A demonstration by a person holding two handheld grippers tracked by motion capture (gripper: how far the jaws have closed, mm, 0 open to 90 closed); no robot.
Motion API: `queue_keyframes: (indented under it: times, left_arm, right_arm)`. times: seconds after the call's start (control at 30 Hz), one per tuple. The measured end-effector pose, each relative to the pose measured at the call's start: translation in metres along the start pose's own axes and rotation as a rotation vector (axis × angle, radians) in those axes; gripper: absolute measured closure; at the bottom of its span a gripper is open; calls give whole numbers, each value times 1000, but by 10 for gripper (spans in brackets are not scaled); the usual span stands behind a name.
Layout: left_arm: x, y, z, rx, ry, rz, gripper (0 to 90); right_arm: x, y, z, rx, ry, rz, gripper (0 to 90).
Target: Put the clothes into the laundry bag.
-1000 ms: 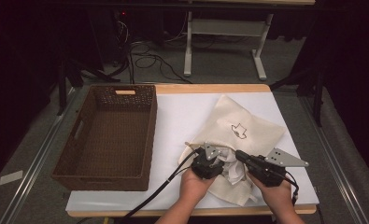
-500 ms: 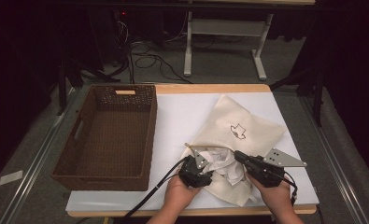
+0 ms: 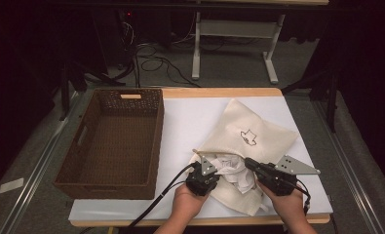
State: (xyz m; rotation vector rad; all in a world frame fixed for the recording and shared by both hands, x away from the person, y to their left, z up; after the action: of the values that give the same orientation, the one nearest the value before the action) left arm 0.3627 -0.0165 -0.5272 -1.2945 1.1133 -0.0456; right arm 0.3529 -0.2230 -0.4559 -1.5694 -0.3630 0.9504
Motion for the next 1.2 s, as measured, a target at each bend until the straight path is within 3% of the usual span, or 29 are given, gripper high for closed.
queue_keyframes:
  times: [0.23, 0.33, 0.63, 0.73, 0.8, 0.97, 1.1, 1.2]
  left_arm:
    - [3, -12, -8, -8, 15, -39, 804]
    - [13, -16, -6, -30, 19, -40, 806]
    - [41, -35, -14, -5, -6, -55, 808]
    - [46, -37, -13, -20, -4, -63, 796]
    - [44, -36, -14, -18, -8, -64, 759]
    - [28, -30, -12, -36, -14, -84, 564]
    - [13, -19, -12, -24, -36, -87, 453]
    - [0, -8, -12, -24, -21, -94, 469]
  right_arm:
    - [0, 0, 0, 1, 3, -2, 892]
    - [0, 0, 0, -1, 1, -6, 892]
    - [-3, 0, -5, 14, 10, -17, 892]
    - [-4, 1, -7, 22, 16, -17, 892]
    - [-5, 1, -7, 22, 12, -20, 892]
    - [-3, 2, -7, 24, 9, -14, 891]
    - [-2, 1, -5, 23, 6, -13, 892]
    - [-2, 0, -4, 16, 10, -14, 892]
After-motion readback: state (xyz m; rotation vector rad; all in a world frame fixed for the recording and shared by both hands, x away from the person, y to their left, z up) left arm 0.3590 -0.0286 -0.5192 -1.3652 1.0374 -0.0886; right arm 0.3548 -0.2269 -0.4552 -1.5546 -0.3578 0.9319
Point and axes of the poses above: each handheld gripper's, and its own axes: x roughly forward along the jaws, y roughly out of its underside, z roughly to its left, the point moved 3 cm from there along x, roughly forward along the jaws, and after that the axes turned 2 degrees about z, right-handed, at the moved point
